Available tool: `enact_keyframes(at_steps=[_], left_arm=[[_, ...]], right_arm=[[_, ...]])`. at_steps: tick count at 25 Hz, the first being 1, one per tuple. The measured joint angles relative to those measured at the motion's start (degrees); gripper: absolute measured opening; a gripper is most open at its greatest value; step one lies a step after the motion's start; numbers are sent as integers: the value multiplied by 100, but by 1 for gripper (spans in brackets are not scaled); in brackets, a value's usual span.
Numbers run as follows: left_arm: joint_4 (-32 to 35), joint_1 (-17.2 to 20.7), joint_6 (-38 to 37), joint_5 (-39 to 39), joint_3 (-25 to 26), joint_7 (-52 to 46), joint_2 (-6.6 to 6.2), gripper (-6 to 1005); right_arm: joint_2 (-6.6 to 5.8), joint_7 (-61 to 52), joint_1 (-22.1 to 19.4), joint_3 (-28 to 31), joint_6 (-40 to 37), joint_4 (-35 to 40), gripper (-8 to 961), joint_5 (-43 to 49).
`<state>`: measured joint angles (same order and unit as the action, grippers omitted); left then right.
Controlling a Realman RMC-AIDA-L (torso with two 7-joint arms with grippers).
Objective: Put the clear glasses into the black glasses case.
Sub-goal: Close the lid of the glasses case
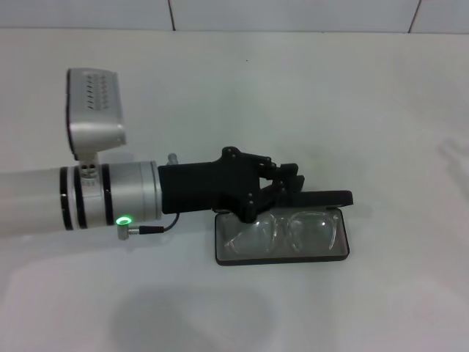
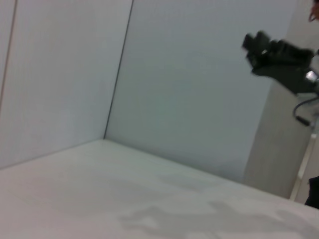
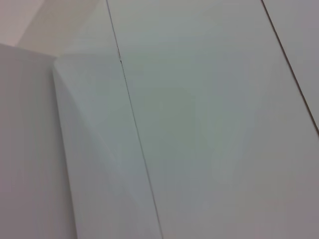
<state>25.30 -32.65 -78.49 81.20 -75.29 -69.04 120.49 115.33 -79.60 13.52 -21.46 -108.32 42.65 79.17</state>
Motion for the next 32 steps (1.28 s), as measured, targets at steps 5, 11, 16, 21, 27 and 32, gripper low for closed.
enact_keyframes(at_steps=[5,11,16,21,27,32], left_arm=[[-155,-19,142,-383,-196,59,11,189],[-177,-22,241,-430,-238,46,9,191],[-193,-74,722,-741,-856,18,13,192],[-193,-109,913,-882,-1073,16,12,193],[-244,-115,952,-908,-1129,9,6,195],[-278,-120,953,-894,-1238,5,2,196]], right_arm=[[-2,5,60,-28,-206,-166,171,65],[-3,6,61,-29,-262,-204,171,77],[-3,8,48,1,-288,-325,171,77],[-7,10,54,23,-355,-449,170,68],[-10,13,63,56,-426,-482,177,32],[-12,15,106,60,-427,-553,183,23]])
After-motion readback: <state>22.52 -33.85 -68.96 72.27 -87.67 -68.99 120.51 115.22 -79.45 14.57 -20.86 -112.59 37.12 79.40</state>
